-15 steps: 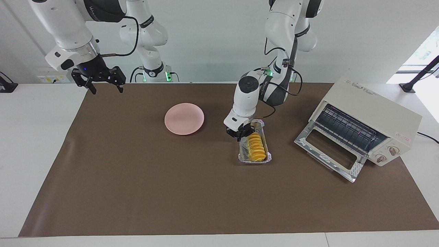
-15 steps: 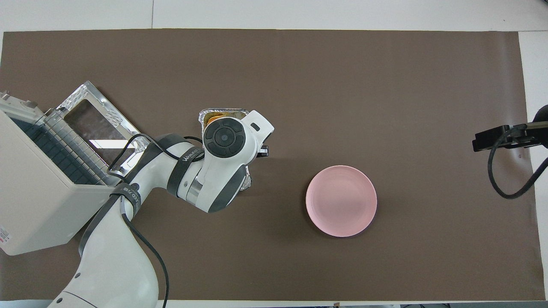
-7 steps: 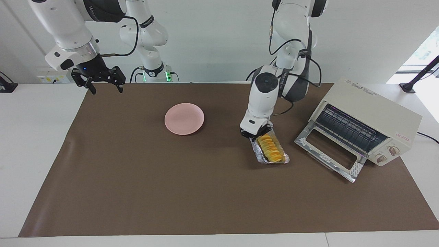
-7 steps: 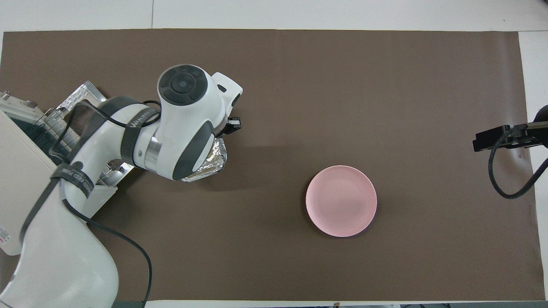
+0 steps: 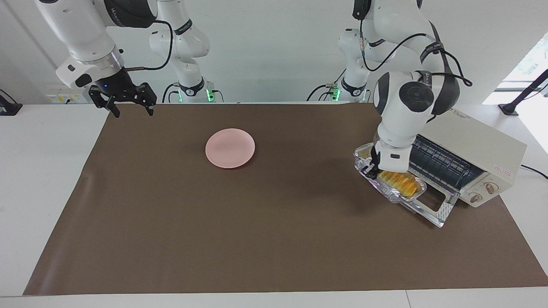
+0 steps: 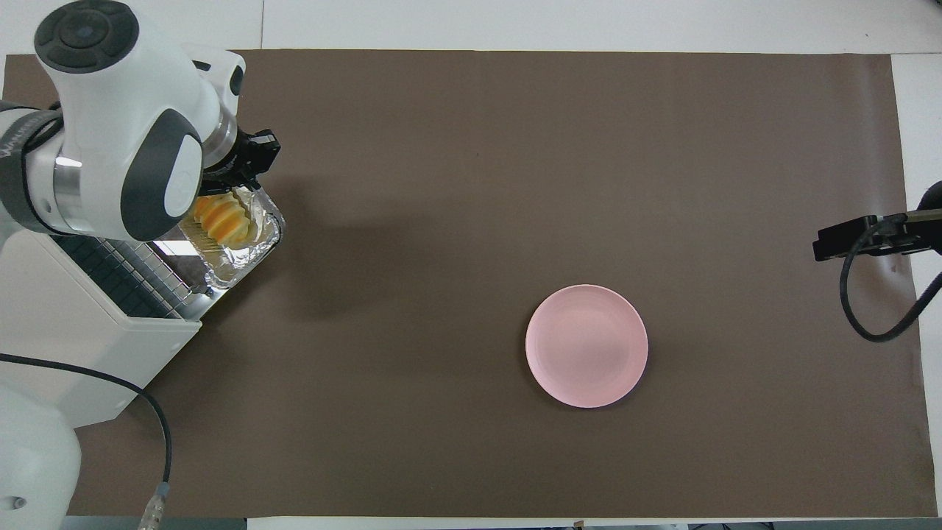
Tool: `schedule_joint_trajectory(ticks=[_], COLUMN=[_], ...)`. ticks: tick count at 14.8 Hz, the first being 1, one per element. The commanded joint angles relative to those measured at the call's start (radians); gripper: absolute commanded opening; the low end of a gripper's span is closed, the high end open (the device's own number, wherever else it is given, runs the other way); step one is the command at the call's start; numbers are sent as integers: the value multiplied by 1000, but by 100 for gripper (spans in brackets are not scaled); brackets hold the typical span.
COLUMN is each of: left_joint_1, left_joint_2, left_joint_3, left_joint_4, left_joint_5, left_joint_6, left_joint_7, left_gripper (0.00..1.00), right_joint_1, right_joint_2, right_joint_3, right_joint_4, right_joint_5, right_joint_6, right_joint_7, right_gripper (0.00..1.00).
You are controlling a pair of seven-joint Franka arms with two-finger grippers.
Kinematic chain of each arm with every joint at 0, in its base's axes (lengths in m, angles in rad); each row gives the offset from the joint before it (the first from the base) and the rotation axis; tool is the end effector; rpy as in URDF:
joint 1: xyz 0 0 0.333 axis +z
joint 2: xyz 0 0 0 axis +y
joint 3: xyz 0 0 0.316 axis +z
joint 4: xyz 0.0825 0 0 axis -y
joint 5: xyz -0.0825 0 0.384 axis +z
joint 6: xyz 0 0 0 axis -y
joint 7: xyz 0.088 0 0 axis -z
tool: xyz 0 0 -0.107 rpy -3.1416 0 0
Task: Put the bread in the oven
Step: 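Carry the foil tray with the left gripper into the toaster oven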
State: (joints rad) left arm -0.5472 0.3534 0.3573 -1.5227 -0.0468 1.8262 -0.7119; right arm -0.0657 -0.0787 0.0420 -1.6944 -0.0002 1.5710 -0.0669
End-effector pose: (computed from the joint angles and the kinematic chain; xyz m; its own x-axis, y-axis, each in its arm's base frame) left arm 0.6391 -0.1568 0.4652 0.8701 0.4921 0.0288 0.4928 -0.8668 -0.0760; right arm 0.5277 -0.0117 0.6088 0.9981 0.0429 -0.0449 0.0430 -0.9991 0.0005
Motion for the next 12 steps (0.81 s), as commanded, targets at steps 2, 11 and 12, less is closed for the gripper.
schedule_joint_trajectory(ticks=[2,11,12], left_joint_1=[81,113,113], left_joint_2=[10,-14,-14], left_joint_3=[19,127,143], left_joint_4=[4,-94,-105], left_joint_5=[-4,36,36], left_joint_6=[-28,-28,-27], left_joint_7=[-26,-12,-9], left_gripper=[0,0,0], right_joint_1=[-9,-9,-9], right_joint_2=[-10,-10,-10], right_joint_3=[9,9,9], right_joint_4=[-5,-5,-5], right_joint_5=[-6,-6,-6], right_joint_6=[-5,-6,-6], right_joint_7=[13,15,13], right_gripper=[100,100,100])
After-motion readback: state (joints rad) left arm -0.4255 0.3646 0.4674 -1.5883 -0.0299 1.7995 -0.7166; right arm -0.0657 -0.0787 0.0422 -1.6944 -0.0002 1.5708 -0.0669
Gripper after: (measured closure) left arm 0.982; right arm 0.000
